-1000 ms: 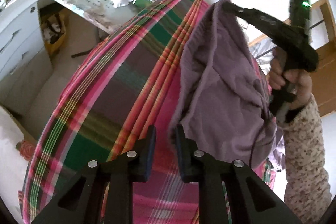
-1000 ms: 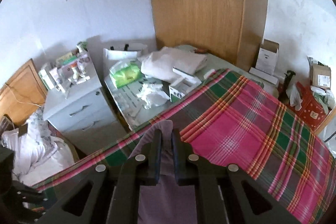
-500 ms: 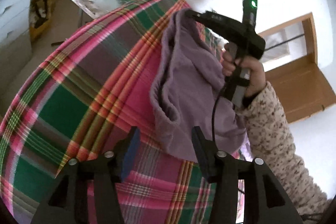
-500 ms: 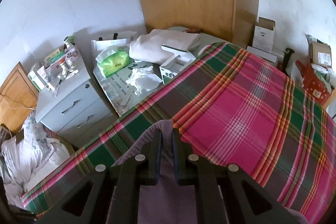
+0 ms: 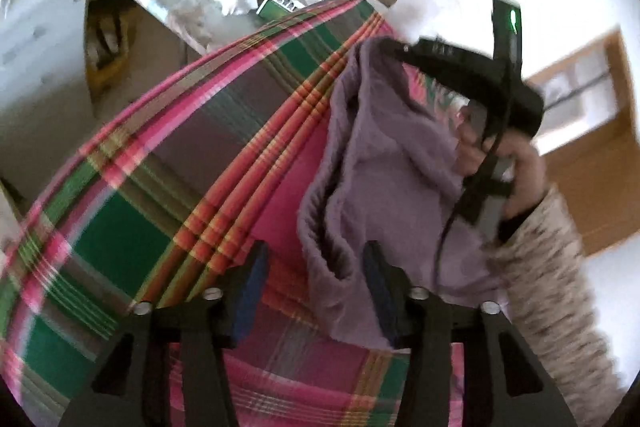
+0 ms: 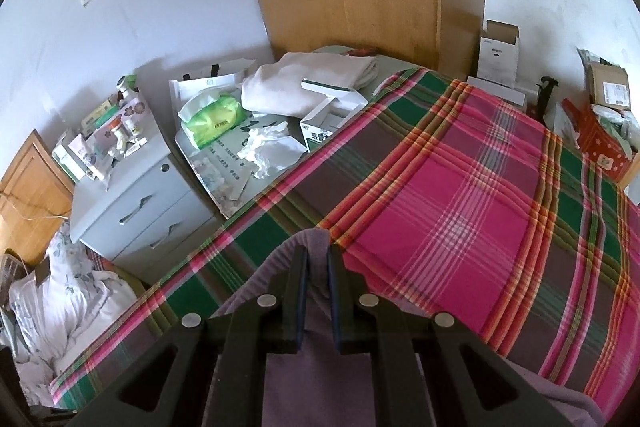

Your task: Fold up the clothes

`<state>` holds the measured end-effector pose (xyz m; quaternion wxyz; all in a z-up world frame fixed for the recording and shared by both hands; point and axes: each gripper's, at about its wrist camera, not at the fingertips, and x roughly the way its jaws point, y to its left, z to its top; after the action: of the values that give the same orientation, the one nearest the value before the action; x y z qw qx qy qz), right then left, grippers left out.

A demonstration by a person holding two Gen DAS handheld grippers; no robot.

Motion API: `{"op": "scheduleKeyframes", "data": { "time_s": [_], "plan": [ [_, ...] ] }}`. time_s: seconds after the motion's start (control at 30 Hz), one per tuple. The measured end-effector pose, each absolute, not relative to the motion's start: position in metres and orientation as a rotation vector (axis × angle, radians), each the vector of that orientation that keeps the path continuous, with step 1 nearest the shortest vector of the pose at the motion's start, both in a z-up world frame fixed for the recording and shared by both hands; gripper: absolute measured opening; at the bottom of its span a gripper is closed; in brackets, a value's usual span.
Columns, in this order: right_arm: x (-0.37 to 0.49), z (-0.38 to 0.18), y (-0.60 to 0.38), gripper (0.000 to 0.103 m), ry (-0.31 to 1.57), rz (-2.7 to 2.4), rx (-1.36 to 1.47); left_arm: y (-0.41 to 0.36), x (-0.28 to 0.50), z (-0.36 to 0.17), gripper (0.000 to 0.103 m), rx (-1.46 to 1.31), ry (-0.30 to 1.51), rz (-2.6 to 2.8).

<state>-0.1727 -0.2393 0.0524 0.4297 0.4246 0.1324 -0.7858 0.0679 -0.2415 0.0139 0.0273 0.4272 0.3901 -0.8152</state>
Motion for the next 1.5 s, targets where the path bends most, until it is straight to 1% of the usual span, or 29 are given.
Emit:
{"op": "scheduleKeyframes", "data": {
  "time_s": [0.03,0.07,0.1,0.17,0.33,0.47,0.57,0.67,0.87,0.97,1.1,1.27,1.37,1.43,1.5],
  "plan": [
    [-0.172,0.053,-0.239,0.010,0.331,-1.964,1.061,-0.241,0.067,0.012,0.029,1.334,1.207,-2.515],
    [-0.171,0.054,-0.239,0.010,0.334,-1.967,1.060,-0.240,0.067,0.010,0.014,1.349,1.209,-2.512],
    [-0.169,0.056,-0.239,0.010,0.341,-1.970,1.054,-0.242,0.067,0.007,0.013,1.364,1.242,-2.487],
    [-0.164,0.062,-0.239,0.010,0.370,-1.981,1.032,-0.246,0.075,0.013,0.010,1.324,1.236,-2.513],
    [-0.149,0.086,-0.239,0.010,0.414,-2.007,0.942,-0.257,0.097,0.033,0.010,1.216,1.207,-2.581],
    [-0.135,0.108,-0.242,0.010,0.411,-1.979,0.893,-0.267,0.115,0.038,0.010,1.174,1.266,-2.570],
    [-0.124,0.115,-0.254,0.010,0.451,-1.960,0.887,-0.276,0.131,0.039,0.010,1.141,1.320,-2.547],
    [-0.118,0.105,-0.271,0.010,0.493,-1.940,0.906,-0.280,0.140,0.033,0.010,1.138,1.342,-2.509],
    [-0.110,0.062,-0.305,0.010,0.575,-1.886,0.978,-0.292,0.144,0.017,0.010,1.160,1.363,-2.414],
    [-0.112,0.048,-0.313,0.010,0.586,-1.887,0.994,-0.296,0.143,0.009,0.010,1.179,1.369,-2.378],
    [-0.119,0.036,-0.312,0.010,0.549,-1.907,1.018,-0.300,0.141,-0.001,0.010,1.200,1.378,-2.337],
    [-0.112,0.033,-0.314,0.012,0.577,-1.944,0.994,-0.302,0.140,-0.005,0.010,1.195,1.413,-2.317],
    [-0.112,0.040,-0.305,0.015,0.533,-1.954,1.009,-0.302,0.140,-0.005,0.010,1.190,1.416,-2.315],
    [-0.111,0.053,-0.290,0.021,0.495,-1.973,0.990,-0.303,0.139,-0.006,0.011,1.191,1.417,-2.318],
    [-0.111,0.068,-0.270,0.023,0.454,-1.999,0.975,-0.303,0.139,-0.007,0.012,1.194,1.412,-2.326]
  ]
}}
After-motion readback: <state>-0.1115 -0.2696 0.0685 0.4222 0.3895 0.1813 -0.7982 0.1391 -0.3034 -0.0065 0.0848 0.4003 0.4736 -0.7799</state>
